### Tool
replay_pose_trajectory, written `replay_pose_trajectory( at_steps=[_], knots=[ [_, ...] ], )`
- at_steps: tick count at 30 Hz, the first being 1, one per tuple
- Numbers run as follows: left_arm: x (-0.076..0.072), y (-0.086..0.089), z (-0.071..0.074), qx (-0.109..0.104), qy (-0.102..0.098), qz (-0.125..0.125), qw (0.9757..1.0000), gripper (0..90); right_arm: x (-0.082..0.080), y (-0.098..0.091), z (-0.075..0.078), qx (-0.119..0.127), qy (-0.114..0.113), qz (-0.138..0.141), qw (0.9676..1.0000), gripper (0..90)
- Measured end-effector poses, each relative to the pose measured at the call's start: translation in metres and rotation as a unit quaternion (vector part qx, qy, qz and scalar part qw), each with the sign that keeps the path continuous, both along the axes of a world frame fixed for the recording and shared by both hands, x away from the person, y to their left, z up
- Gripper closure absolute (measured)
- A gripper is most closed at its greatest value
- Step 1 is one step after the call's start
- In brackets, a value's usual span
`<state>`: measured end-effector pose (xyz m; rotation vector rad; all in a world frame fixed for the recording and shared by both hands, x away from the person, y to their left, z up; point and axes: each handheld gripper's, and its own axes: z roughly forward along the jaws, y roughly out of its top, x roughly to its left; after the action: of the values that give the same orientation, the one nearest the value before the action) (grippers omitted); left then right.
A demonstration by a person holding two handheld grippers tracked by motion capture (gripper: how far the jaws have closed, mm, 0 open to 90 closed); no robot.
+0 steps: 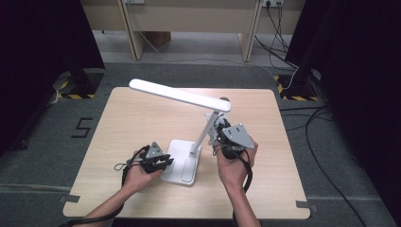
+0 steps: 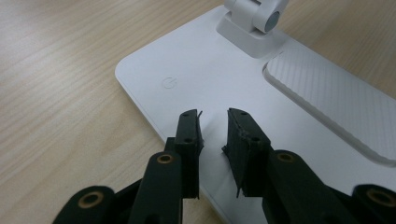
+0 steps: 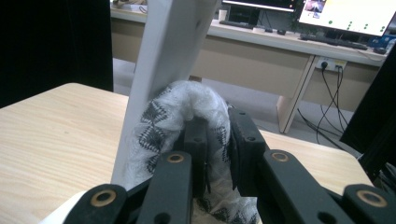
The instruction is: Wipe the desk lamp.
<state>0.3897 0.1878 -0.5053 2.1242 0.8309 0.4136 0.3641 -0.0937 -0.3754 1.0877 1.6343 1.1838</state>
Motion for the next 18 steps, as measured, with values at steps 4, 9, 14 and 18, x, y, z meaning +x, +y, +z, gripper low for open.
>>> replay_pose_trajectory(
  at_steps=[4, 9, 14, 18],
  knots=[
    [0.000, 0.000, 0.000, -0.002, -0.001, 0.001, 1.0000, 73.8, 0.000, 0.002, -0.008, 0.001, 0.014, 0.002, 0.9999, 79.1],
    [-0.001, 0.000, -0.001, -0.003, -0.002, 0.002, 1.0000, 73.8, 0.001, 0.007, -0.021, 0.001, 0.028, 0.004, 0.9996, 79.1],
    [0.000, 0.001, 0.000, -0.002, 0.000, -0.001, 1.0000, 73.8, 0.003, 0.010, -0.031, -0.004, 0.038, 0.006, 0.9992, 79.0],
    [-0.001, 0.001, 0.000, -0.002, 0.001, -0.001, 1.0000, 73.8, 0.003, 0.014, -0.039, -0.003, 0.045, 0.005, 0.9990, 78.9]
  ],
)
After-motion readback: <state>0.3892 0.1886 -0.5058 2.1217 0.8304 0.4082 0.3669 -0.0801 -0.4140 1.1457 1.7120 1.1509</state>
